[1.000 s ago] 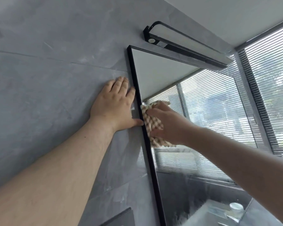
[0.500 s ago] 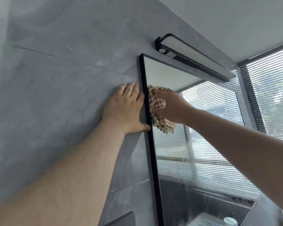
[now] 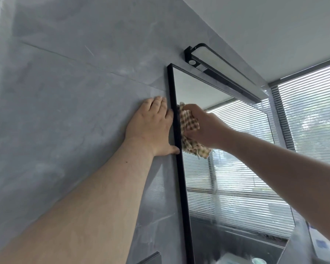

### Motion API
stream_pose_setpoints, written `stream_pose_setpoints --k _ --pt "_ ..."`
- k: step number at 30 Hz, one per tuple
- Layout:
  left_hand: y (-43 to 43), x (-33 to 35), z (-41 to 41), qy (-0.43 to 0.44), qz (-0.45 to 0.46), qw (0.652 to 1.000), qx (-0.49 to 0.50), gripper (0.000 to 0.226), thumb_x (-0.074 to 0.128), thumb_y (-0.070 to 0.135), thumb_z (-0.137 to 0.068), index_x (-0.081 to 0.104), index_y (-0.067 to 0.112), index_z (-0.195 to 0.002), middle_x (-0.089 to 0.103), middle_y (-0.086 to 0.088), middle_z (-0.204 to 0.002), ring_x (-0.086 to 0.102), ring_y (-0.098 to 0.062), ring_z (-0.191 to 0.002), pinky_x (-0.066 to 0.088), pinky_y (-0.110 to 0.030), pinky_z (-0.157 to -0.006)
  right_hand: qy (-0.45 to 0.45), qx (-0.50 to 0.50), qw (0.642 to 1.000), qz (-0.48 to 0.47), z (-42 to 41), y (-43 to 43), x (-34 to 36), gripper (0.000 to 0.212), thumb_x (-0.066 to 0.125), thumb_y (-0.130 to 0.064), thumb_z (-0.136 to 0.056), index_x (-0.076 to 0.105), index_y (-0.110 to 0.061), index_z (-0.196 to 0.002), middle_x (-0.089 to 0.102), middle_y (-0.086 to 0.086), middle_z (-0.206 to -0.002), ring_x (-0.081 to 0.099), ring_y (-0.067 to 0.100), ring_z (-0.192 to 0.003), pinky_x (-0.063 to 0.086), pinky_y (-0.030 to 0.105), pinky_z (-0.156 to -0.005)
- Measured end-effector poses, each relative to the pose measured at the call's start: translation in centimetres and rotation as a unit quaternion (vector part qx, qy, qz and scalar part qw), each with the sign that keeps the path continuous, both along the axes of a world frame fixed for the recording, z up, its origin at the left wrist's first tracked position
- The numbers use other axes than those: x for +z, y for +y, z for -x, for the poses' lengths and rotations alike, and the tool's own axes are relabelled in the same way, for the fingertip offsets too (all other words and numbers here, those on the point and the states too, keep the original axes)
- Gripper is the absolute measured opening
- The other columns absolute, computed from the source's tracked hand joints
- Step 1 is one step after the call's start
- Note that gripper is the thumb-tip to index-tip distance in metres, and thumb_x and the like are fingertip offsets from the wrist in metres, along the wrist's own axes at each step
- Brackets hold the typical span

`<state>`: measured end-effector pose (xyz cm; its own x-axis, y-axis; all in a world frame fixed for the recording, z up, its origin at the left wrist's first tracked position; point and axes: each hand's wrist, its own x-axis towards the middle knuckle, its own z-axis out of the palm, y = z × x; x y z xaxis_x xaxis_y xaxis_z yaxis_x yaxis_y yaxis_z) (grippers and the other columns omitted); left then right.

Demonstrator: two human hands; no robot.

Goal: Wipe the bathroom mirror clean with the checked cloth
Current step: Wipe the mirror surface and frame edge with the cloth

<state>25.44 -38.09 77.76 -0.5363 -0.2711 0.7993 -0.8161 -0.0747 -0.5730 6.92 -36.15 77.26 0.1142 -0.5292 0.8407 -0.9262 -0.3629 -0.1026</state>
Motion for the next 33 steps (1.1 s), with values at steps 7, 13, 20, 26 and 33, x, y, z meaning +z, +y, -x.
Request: stream_pose_setpoints --k 7,13,20,26,33 --pt "0.0 0.0 0.1 0.003 -0.01 1.0 -0.013 0.122 0.04 0.093 -0.07 0.016 0.012 -0.158 0.009 -0.019 -0.165 0.006 -0.033 -0.153 0.006 -0.047 -0.124 0.004 0.0 1.0 -0.014 0.5 -0.3 -2.3 0.073 0.063 -0.023 -0.095 0.024 -0.046 -0.151 0.046 0.011 -0.147 0.055 0.019 -0.087 0.054 0.032 -0.076" --pt "0.0 0.1 0.0 0.002 -0.006 1.0 -0.012 0.122 0.038 0.094 -0.07 0.017 0.011 -0.157 0.009 -0.019 -0.165 0.006 -0.033 -0.153 0.006 -0.047 -0.124 -0.059 0.058 0.997 -0.005 0.7 -0.9 -2.6 0.073 0.071 -0.023 -0.091 0.033 -0.049 -0.148 0.022 -0.002 -0.164 0.019 0.016 -0.15 0.01 0.024 -0.107" --pt "0.2 0.1 0.0 -0.013 0.007 1.0 0.004 0.118 0.035 0.093 -0.073 0.018 0.013 -0.157 0.012 -0.019 -0.165 0.007 -0.033 -0.153 0.006 -0.047 -0.124 -0.061 0.08 0.995 0.022 0.0 -1.3 1.9 0.073 0.072 -0.027 -0.088 0.035 -0.046 -0.149 0.03 -0.002 -0.161 0.035 0.03 -0.144 0.022 0.041 -0.117" --pt "0.2 0.1 0.0 -0.013 0.009 1.0 -0.004 0.118 0.036 0.094 -0.071 0.02 0.014 -0.157 0.017 -0.018 -0.164 0.009 -0.031 -0.153 0.007 -0.046 -0.124 -0.05 0.08 0.995 0.04 0.1 -1.3 6.0 0.071 0.07 -0.032 -0.09 0.034 -0.047 -0.149 0.04 0.009 -0.155 0.04 0.031 -0.138 0.024 0.048 -0.117" --pt "0.4 0.2 0.1 -0.008 0.005 1.0 0.01 0.121 0.029 0.096 -0.07 0.013 0.014 -0.158 0.01 -0.017 -0.166 0.005 -0.03 -0.154 0.004 -0.045 -0.124 -0.023 0.079 0.996 0.032 0.5 -0.9 5.8 0.07 0.068 -0.028 -0.092 0.032 -0.041 -0.151 0.019 -0.002 -0.165 0.018 0.027 -0.151 0.01 0.047 -0.119"
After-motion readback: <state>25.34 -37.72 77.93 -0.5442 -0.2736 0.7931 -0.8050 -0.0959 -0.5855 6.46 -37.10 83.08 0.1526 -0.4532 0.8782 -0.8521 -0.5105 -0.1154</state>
